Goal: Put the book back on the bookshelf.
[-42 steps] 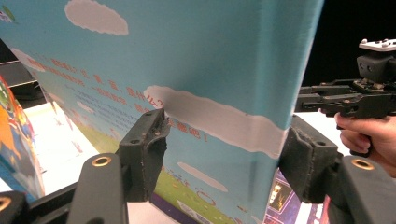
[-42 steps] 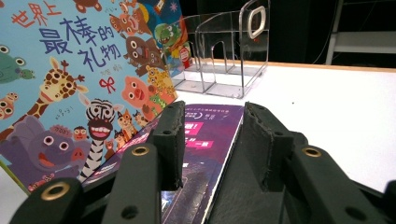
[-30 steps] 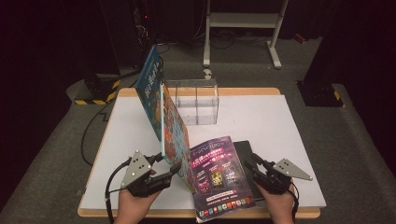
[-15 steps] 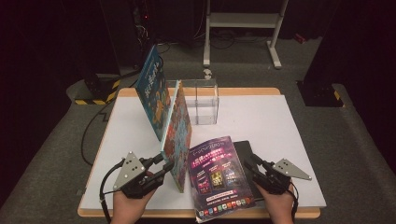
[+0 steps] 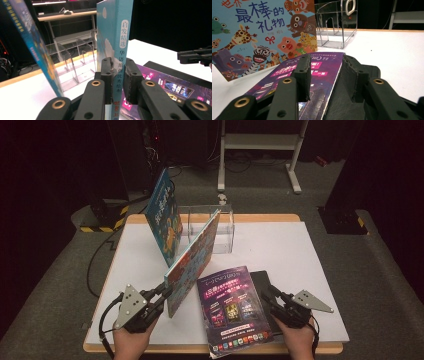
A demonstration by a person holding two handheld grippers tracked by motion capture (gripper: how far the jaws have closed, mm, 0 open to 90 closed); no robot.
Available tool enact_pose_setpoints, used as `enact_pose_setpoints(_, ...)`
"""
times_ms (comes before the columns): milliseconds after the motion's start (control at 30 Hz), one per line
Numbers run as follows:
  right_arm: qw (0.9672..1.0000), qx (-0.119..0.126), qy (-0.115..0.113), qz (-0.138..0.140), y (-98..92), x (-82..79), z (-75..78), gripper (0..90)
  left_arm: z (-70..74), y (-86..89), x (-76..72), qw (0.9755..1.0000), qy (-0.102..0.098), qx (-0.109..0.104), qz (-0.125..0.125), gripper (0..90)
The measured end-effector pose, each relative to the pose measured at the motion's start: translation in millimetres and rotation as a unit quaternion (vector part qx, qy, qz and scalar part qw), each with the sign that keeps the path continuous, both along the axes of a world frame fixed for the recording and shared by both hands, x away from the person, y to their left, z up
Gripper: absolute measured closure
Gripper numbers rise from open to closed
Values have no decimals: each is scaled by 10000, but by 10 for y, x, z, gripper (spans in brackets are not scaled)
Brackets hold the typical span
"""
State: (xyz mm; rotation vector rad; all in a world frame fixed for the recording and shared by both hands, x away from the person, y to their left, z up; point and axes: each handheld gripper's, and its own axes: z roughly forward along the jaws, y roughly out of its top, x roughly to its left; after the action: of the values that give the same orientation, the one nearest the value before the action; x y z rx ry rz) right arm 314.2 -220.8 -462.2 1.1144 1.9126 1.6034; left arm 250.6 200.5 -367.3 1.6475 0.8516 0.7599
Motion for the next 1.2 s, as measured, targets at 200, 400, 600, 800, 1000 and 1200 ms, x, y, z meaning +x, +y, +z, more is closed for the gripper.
enact_pose_setpoints(200,10000,-33,-1,-43,-20,9,-6,596,-106,156,-38,10000,24,-19,29,803)
enact_pose_setpoints(400,9999,-74,39,-90,-28,26,-33,597,-149,229,-53,9999,76,-89,16,802)
enact_pose_setpoints(600,9999,-77,42,-101,-33,15,-37,596,-163,185,-31,9998,-52,-48,-172,777)
enact_pose_setpoints(800,9999,-78,75,-88,-37,11,-47,592,-108,161,61,9997,-108,-84,-210,753)
enact_pose_setpoints(1000,9999,-76,89,-79,-41,19,-52,589,-15,108,210,9998,-4,-97,-147,752)
enact_pose_setpoints(1200,9999,-67,104,-75,-42,19,-54,584,50,56,387,9999,-128,50,7,699)
